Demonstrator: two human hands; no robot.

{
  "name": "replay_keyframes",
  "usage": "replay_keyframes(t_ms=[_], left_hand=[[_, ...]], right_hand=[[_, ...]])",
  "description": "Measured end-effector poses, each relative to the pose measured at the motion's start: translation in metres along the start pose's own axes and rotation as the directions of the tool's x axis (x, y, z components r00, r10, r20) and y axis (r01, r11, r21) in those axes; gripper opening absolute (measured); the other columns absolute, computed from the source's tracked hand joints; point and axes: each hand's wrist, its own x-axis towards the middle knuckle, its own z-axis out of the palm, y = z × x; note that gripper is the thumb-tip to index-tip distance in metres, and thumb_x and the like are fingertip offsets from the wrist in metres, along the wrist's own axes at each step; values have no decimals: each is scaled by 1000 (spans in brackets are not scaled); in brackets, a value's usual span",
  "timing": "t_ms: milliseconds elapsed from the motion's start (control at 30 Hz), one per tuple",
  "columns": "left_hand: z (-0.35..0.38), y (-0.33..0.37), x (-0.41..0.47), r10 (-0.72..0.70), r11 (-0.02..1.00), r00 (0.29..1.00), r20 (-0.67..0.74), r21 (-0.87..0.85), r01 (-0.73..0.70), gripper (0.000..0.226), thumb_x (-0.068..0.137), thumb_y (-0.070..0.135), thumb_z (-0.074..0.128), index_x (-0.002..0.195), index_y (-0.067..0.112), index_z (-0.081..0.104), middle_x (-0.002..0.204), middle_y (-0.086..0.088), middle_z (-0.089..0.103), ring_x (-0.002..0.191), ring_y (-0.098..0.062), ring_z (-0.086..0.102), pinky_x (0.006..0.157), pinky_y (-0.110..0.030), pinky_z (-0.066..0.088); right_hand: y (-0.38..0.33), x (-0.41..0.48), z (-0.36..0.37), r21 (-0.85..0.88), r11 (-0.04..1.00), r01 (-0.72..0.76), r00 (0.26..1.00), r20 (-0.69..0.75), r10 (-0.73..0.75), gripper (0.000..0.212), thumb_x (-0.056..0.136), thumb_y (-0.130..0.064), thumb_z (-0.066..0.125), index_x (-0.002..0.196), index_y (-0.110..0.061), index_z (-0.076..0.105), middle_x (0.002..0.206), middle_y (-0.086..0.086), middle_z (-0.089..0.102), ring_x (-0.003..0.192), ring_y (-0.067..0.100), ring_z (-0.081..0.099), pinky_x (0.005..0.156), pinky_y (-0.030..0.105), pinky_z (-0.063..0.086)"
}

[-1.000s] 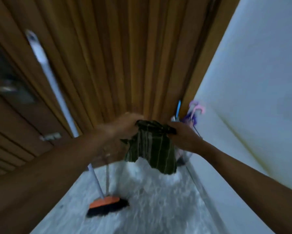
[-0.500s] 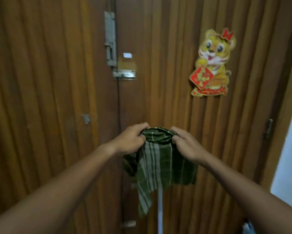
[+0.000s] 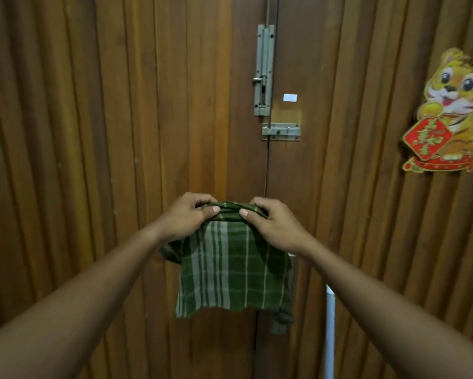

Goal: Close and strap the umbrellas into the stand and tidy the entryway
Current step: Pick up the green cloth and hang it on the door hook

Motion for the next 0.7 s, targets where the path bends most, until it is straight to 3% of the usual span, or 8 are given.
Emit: replay_keyframes(t_ms=[167, 300, 467, 700], left_hand=[[-29, -28, 15, 38, 990, 975, -219, 138, -8, 10, 92, 25, 69, 97, 31, 75, 97, 14, 73, 94, -2, 66, 84, -29, 52], [-33, -40, 36, 142, 972, 884, -446, 230, -41, 18, 83, 15, 77, 88, 33, 76, 93, 13, 62, 90, 0, 60, 80, -20, 47], [-33, -67, 44, 219, 884, 887, -406, 467, -4, 14, 88, 22, 71, 97, 32, 75, 90, 15, 52, 85, -3, 54, 70, -21, 46], [-34, -102, 50, 221, 822, 914, -340, 570, 13, 16, 91, 27, 67, 105, 31, 75, 95, 10, 52, 82, -13, 59, 70, -36, 55]], right_hand=[[11, 54, 31, -19, 995, 99, 991, -92, -100, 11, 89, -34, 71, 92, -28, 62, 89, -8, 64, 82, 11, 60, 75, 43, 53], [17, 84, 54, -79, 994, 76, 952, -292, -96, 14, 83, -25, 78, 84, -31, 65, 87, -11, 58, 81, 9, 56, 72, 41, 53], [19, 97, 77, -361, 933, 6, 944, -305, -124, 4, 87, -32, 72, 90, -34, 71, 88, -14, 57, 84, 10, 60, 69, 31, 51], [25, 101, 108, -570, 818, -80, 969, -238, -71, 16, 94, -37, 63, 107, -32, 72, 97, -10, 59, 82, 17, 64, 63, 34, 54]])
